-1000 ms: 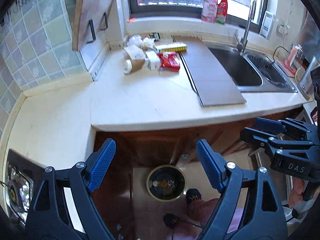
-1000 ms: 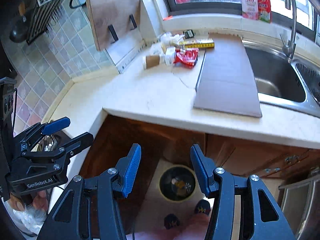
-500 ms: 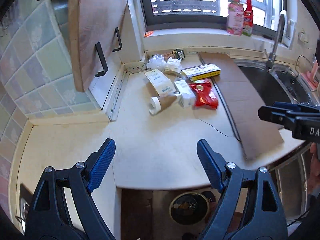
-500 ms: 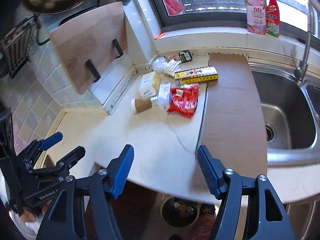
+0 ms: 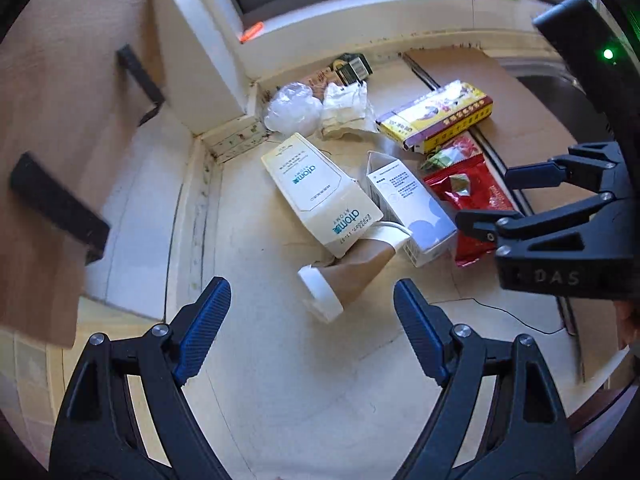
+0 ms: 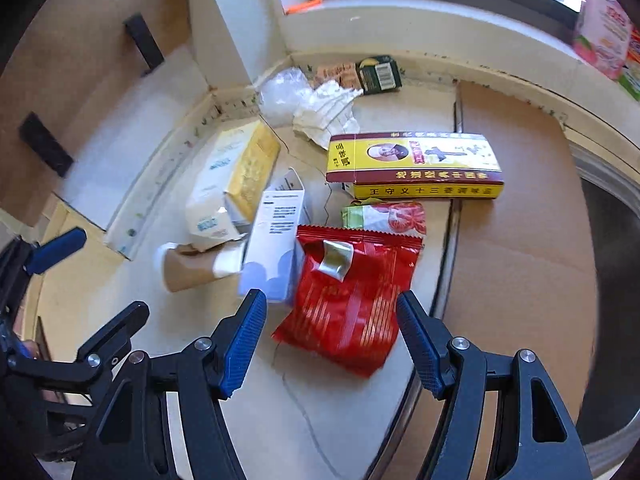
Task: Collect trash
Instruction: 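Grasp the brown paper cone cup with the left gripper while the right grasps the red snack bag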
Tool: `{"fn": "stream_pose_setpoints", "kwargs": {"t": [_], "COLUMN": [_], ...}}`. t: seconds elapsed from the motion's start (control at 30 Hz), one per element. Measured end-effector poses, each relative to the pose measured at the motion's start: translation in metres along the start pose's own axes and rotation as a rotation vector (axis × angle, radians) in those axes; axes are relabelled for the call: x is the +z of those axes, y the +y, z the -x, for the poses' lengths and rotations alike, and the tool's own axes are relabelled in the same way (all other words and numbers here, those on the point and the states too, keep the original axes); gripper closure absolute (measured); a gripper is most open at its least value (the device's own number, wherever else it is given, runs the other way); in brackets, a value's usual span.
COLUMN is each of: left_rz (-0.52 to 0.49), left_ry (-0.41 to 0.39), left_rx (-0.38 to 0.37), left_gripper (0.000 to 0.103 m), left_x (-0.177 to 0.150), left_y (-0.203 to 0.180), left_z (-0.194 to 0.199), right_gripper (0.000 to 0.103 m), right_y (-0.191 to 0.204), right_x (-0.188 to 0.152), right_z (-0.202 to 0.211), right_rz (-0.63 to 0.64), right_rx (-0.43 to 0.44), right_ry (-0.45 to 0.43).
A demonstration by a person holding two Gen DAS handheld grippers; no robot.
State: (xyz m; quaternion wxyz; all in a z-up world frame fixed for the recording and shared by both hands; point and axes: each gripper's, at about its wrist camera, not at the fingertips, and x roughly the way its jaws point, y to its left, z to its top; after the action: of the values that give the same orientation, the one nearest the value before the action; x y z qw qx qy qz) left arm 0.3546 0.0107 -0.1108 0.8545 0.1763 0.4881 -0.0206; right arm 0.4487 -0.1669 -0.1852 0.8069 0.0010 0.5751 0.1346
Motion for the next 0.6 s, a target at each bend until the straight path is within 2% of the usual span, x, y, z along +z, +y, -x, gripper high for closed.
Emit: {"fn": "stream_pose_setpoints", "kwargs": {"t": [0.07, 0.2, 0.47, 0.57, 0.6], "left_rz": [-0.042, -0.096, -0.146, -0.133, -0.123], "left_ry": [0.022, 0.067, 0.144, 0.177, 0.19], "left_rx": [0.001, -0.006, -0.032, -0.049, -0.058], "left_gripper": [0.021, 0.021, 0.022, 0.038, 0.048], "left_x": [0.006, 0.012, 0.021, 0.023, 0.022], "left_y": [-0.006, -0.016, -0.02, -0.017, -0.016], "left_z": [-0.013, -0.034, -0.061, -0.071, -0.073], "right_gripper": [0.035, 0.033, 0.033, 0.033, 0.033], "right_y": [0.0, -0.006, -0.03, -0.036, -0.038], "right_x": [0.004, 0.008, 0.004, 0.001, 0.0], "right_z": [-0.018, -0.027, -0.029, -0.03, -0.031], "right_rz": [0.028, 0.046, 0.009, 0.002, 0.0], "right_rx": [-0.025, 0.015, 0.085, 0.107, 0.108], "right_ry": [0.031, 0.033, 0.099, 0.108, 0.11]}}
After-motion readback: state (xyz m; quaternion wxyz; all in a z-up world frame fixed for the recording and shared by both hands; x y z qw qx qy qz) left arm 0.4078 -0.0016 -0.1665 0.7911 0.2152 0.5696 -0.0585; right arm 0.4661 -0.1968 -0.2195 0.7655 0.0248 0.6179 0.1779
